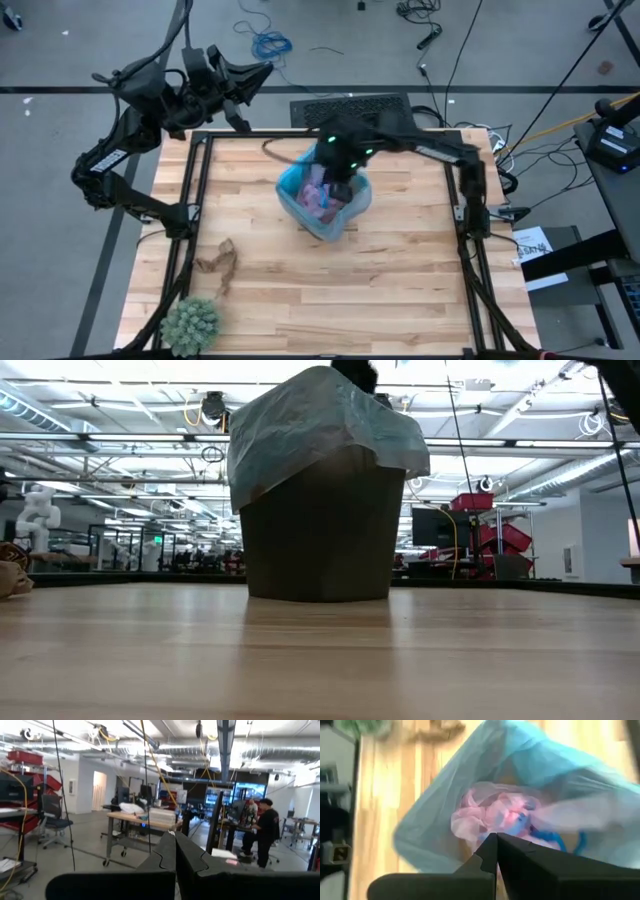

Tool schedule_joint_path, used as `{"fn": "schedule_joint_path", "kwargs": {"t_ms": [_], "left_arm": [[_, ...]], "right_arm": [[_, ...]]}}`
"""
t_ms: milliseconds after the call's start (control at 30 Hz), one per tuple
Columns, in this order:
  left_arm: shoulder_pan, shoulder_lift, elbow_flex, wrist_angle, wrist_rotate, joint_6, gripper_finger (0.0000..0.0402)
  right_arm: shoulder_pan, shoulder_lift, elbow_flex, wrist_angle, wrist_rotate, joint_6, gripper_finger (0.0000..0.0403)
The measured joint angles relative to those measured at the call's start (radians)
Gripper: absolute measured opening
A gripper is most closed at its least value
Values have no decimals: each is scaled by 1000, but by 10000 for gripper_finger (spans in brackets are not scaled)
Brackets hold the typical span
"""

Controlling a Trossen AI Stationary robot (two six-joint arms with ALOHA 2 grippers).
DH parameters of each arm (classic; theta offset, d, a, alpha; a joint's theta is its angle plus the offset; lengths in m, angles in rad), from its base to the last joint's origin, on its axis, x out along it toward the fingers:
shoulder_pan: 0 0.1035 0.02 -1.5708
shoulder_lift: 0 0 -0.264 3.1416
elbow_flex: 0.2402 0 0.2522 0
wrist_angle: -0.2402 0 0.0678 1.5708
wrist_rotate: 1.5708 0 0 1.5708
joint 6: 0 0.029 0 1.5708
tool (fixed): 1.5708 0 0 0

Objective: Pick and place trash into bin
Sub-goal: Put the brown paper into the brown trash bin

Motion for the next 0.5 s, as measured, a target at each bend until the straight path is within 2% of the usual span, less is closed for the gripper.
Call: {"fn": "schedule_joint_path", "kwargs": {"t_ms": [133,333,500], "left_arm": [[0,0,0,-64,0,-2,0],[0,0,0,-128,0,-2,0],[0,-15,0,-280,43,-11,0]], "right_arm": [[-8,-50,-13,-22,72,57,0],[-23,-1,-137,-84,167,65,0],[-32,-39,-193,-72,178,68,0]]}}
